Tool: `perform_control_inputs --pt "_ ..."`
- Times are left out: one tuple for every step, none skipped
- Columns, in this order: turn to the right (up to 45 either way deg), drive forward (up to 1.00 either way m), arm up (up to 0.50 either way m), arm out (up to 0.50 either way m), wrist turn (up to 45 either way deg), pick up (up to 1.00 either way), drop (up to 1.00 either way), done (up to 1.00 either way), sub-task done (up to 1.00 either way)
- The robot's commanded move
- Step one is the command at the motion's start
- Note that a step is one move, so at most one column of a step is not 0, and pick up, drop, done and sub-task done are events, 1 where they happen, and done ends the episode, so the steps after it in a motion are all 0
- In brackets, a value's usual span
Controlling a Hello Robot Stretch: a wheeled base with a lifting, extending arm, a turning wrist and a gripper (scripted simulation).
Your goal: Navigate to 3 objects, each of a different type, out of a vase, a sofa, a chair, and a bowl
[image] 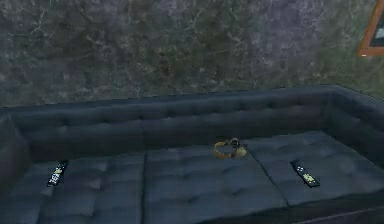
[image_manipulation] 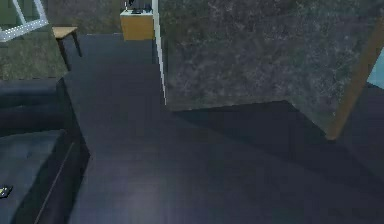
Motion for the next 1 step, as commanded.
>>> perform_control_inputs --pt "0.0 0.00 0.00 0.00 0.0 0.00 0.00 0.00 1.00"
